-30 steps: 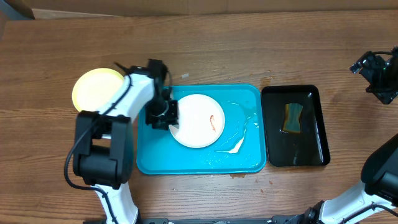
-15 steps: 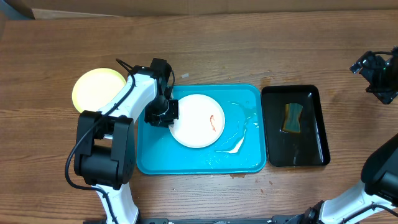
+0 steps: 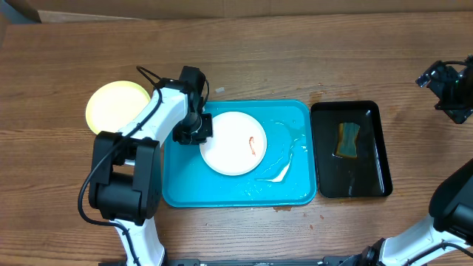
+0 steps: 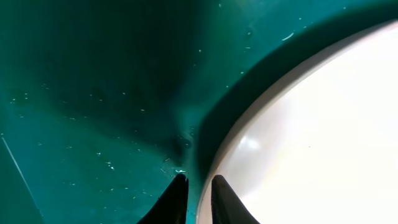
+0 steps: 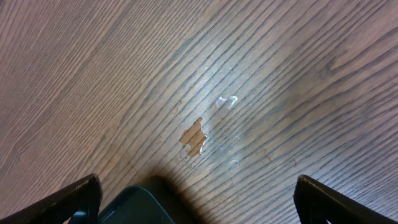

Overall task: Clean dirty plates on tray and stack at the side
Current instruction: 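Lower the right gripper into the black tray and grasp the sponge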

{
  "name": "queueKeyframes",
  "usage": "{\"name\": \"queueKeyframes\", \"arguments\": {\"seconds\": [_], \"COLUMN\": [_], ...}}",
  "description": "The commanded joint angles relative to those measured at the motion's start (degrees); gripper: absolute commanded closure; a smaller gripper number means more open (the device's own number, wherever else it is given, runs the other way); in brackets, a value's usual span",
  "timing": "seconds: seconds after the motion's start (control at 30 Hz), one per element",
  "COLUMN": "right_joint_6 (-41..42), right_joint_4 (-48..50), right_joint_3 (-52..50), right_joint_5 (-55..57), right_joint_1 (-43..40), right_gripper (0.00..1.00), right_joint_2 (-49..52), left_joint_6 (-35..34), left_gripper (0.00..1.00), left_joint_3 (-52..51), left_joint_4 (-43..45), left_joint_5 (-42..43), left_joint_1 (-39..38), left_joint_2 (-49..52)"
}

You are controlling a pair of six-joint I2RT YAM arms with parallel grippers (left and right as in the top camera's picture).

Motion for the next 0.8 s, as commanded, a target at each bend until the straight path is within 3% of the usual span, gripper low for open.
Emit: {"name": "queueKeyframes", "arguments": {"seconds": [0.0, 0.13, 0.33, 0.4, 0.57, 0.77], "right_joint_6": [0.09, 0.13, -3.15, -5.46, -7.65, -2.62], "right_joint_4": [1.42, 3.48, -4.35, -8.20, -17.59, -19.76], "right_joint_3": [0.13, 0.13, 0.13, 0.07, -0.76, -7.85], "right_joint_5": [0.09, -2.14, -18.38, -19.56, -7.65, 7.82], "right_joint_1": [-0.26, -0.24, -0.02, 1.53, 9.64, 21.16], "right_gripper": [0.00, 0.00, 0.00, 0.08, 0.19, 0.20], "right_joint_2": [-0.79, -0.79, -0.81, -0.79, -0.79, -0.79], "left_joint_6": [-1.22, -1.22, -1.22, -1.25, -1.88, -2.29], "left_gripper": [0.83, 0.83, 0.82, 0.82, 0.82, 0.81], "left_joint_3": [-0.26, -0.26, -0.26, -0.26, -0.26, -0.26], "left_joint_4": [0.33, 0.42, 0.68, 0.68, 0.90, 0.81], "left_joint_5": [-0.76, -0.76, -0.79, -0.79, -0.76, -0.76], "left_joint_1": [-0.92, -1.42, -1.68, -1.68, -1.84, -1.92], "left_joint_2": [0.42, 0.42, 0.42, 0.42, 0.42, 0.42]}}
